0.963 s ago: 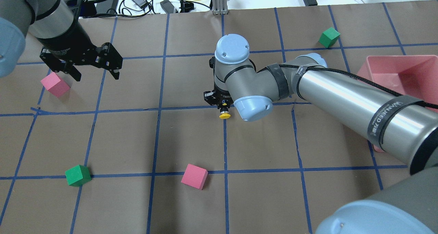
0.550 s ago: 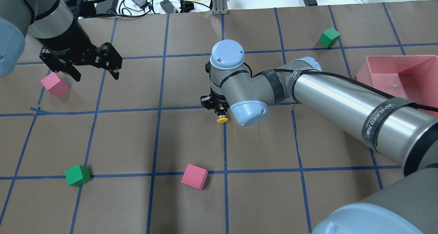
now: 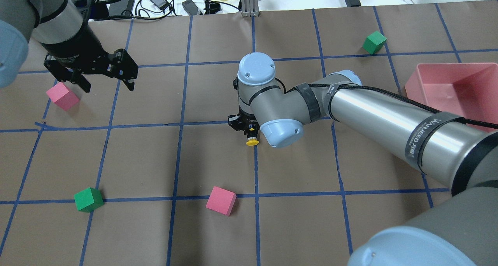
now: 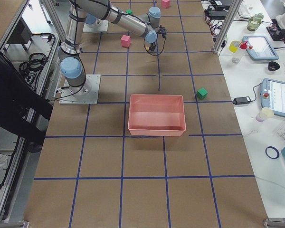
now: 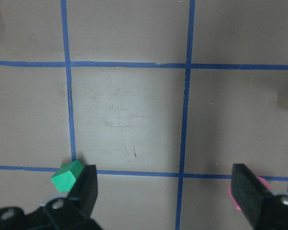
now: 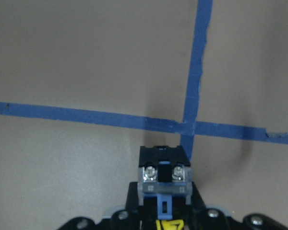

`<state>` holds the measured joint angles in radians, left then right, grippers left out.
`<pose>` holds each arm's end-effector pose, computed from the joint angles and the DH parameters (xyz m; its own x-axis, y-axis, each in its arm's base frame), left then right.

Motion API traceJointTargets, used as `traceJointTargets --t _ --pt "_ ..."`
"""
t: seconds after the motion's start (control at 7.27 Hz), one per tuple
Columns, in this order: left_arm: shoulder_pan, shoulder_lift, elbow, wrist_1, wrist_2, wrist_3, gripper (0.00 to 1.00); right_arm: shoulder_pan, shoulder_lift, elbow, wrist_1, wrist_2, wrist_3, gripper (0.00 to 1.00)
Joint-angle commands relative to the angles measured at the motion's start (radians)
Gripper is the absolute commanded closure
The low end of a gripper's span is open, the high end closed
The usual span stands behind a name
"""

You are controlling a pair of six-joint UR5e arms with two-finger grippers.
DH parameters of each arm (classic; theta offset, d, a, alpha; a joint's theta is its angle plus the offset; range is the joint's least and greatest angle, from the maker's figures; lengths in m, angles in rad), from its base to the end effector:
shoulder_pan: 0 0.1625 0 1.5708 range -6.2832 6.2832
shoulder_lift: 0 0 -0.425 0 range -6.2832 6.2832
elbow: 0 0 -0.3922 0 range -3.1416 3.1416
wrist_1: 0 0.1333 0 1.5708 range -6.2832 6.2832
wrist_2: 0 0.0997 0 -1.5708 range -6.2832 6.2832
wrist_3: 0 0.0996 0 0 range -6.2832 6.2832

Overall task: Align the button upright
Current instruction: 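Lower the button onto the table and open the right gripper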

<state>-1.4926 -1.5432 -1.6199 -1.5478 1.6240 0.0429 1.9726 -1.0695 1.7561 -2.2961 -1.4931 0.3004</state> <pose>-0.0901 -0.4888 0.4796 -0.9980 -0.0353 -0.0532 -0.0354 0.9994 0.0008 0.3688 -0.5072 0.1912 -0.9910 -0.1029 -0.0855 -0.1021 0.9947 -0.0140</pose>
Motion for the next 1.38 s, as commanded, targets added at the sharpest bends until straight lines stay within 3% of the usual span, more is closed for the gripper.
traceJointTargets --t 0.0,0.55,0.96,1.24 --pt "0.000 0.000 0.000 0.000 0.001 0.000 0.00 0.000 0.000 0.006 0.000 0.001 -0.009 0.05" --pt "0.000 0.000 0.000 0.000 0.001 0.000 0.00 -0.011 -0.084 -0.047 0.048 -0.002 -0.061 0.00" --pt "0.000 0.000 0.000 0.000 0.001 0.000 0.00 -0.162 -0.237 -0.260 0.523 -0.027 -0.208 0.00" --pt "-0.002 -0.001 -0.002 0.000 -0.001 0.000 0.00 -0.320 -0.360 -0.282 0.668 -0.030 -0.373 0.00"
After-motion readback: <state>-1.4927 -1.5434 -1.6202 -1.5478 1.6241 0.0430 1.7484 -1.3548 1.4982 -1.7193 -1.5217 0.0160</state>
